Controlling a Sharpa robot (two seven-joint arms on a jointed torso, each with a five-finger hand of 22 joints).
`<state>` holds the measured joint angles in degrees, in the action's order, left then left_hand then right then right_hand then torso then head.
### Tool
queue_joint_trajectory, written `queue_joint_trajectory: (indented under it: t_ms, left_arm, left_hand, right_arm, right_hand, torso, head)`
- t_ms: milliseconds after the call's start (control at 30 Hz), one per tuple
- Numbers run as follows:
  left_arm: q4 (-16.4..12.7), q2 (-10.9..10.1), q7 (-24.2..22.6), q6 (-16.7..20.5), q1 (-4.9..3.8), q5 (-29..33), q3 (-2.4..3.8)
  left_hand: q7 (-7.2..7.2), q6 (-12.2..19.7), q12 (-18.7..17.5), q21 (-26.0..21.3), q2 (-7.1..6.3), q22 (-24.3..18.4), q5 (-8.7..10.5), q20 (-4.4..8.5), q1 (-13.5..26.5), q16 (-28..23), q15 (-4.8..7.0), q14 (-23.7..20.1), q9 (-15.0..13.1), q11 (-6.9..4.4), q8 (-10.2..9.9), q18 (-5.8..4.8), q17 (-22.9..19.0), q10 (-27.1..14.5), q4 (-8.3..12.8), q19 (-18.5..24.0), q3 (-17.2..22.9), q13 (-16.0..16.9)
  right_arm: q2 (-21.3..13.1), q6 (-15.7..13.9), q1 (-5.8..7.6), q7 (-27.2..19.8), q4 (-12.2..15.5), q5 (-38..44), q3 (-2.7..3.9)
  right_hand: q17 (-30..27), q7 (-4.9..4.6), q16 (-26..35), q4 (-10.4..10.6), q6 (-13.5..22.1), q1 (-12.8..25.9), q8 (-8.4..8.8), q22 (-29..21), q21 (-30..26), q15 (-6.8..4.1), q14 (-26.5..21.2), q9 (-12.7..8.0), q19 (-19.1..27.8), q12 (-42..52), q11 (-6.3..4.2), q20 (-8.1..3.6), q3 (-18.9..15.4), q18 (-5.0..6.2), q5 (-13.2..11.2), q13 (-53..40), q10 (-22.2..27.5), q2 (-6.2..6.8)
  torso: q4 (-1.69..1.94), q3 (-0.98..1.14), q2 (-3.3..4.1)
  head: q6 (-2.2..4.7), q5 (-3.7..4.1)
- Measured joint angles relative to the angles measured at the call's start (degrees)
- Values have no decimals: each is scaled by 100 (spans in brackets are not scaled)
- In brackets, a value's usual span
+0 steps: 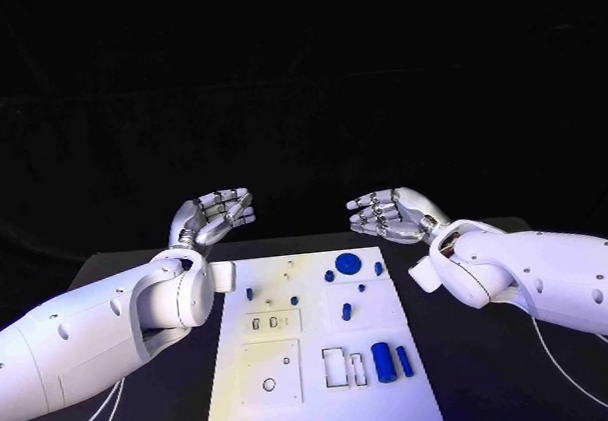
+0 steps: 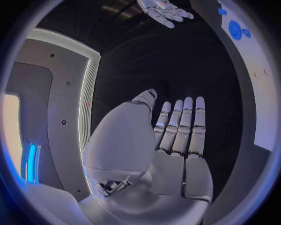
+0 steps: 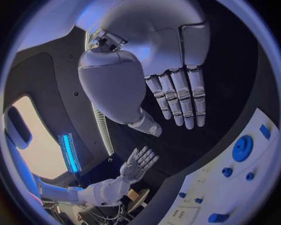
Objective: Assemble the parts on the task board
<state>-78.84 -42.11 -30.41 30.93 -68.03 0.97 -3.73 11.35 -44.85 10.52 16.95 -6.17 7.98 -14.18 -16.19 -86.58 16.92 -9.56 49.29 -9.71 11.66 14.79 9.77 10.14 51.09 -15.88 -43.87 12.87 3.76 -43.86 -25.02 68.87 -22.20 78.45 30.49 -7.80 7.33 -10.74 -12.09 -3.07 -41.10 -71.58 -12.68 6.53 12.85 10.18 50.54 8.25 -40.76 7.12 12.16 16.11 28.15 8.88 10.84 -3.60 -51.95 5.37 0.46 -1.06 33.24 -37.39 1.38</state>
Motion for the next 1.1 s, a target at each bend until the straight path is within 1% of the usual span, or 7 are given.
queue_joint_trajectory:
  t_ms: [367, 567, 633, 767, 900, 1000, 1100]
  left_arm:
    - [-593, -392, 60, -304, -31, -254, 3]
    - [-983, -639, 111, -463, -53, -327, 27]
    - [-1116, -723, 129, -516, -55, -343, 32]
    - [-1360, -845, 157, -598, -68, -355, 56]
    - [-1540, -939, 179, -668, -85, -357, 74]
    - [-1624, -981, 194, -708, -97, -357, 85]
    - [-1663, -1006, 204, -734, -105, -358, 89]
  left_hand:
    - [93, -341, -156, 170, -110, -5, 0, 187, -56, 101, 201, 646, 1, -163, 66, -1, 149, 528, -30, -514, 393, -5]
    - [93, -341, -217, 220, -176, -5, 0, 215, -34, 101, 219, 663, 1, -163, 66, -1, 164, 567, -24, -601, 462, -5]
    - [93, -341, -217, 220, -176, -5, 0, 215, -34, 101, 219, 663, 1, -143, 66, -1, 164, 587, -23, -601, 462, -5]
    - [93, -341, -251, 220, -199, -5, 0, 235, -11, 78, 218, 663, 1, -143, 66, -2, 164, 587, -24, -621, 462, -5]
    - [93, -341, -255, 219, -213, -6, 21, 236, 4, 78, 218, 663, 2, -143, 66, -2, 170, 587, -39, -621, 478, -4]
    - [93, -341, -255, 219, -213, -6, 21, 236, 4, 78, 218, 663, 2, -143, 66, -1, 170, 587, -40, -621, 478, -4]
    - [93, -341, -283, 219, -213, -6, 21, 216, 3, 55, 218, 663, 2, -143, 66, -2, 170, 586, -24, -642, 493, -4]
  right_arm:
    - [10, 84, 225, 316, -73, 1232, 14]
    - [82, 241, 356, 727, -136, 2277, 31]
    - [117, 315, 395, 921, -141, 2740, 37]
    - [188, 449, 456, 1287, -134, 3627, 45]
    - [268, 576, 483, 1602, -128, 4423, 48]
    - [328, 670, 491, 1798, -130, 4936, 48]
    - [366, 741, 495, 1930, -131, 5293, 48]
  right_hand:
    - [89, -132, -185, -126, -679, -98, -150, 61, 257, -210, 729, 86, -574, -39, -177, -127, 248, 88, -67, -14, -774, 99]
    - [280, -181, -439, -159, -983, -149, -260, 208, 592, -425, 1332, 151, -1042, -68, -330, -336, 303, 87, -90, -40, -1239, 216]
    - [657, -43, -869, -249, -1223, -165, -324, 570, 1267, -702, 2150, 223, -1716, -158, -514, -652, 213, 88, -52, -67, -1662, 379]
    - [1222, 9, -1542, -253, -1274, -74, -281, 1023, 2031, -926, 3056, 250, -2237, -306, -630, -905, 92, 88, 2, -72, -1813, 467]
    - [2016, 44, -2578, -187, -1265, 20, -185, 1468, 2699, -980, 3310, 277, -2516, -337, -663, -1008, 145, 88, 15, -86, -1771, 562]
    - [3615, 36, -4191, -117, -1258, 83, -140, 2692, 3762, -958, 3332, 314, -2836, -332, -627, -995, 215, 79, 15, -85, -1619, 629]
    - [4819, 21, -5397, -54, -1221, 82, -125, 3842, 4714, -933, 3352, 370, -3048, -327, -571, -927, 214, -93, 15, -90, -1434, 675]
  torso:
    - [82, -32, 227]
    - [134, -64, 389]
    - [157, -76, 445]
    - [201, -99, 547]
    - [237, -125, 649]
    - [264, -143, 715]
    - [285, -159, 772]
  head:
    - [3, 88]
    - [21, 138]
    - [32, 155]
    - [44, 194]
    - [57, 222]
    - [65, 247]
    - [66, 268]
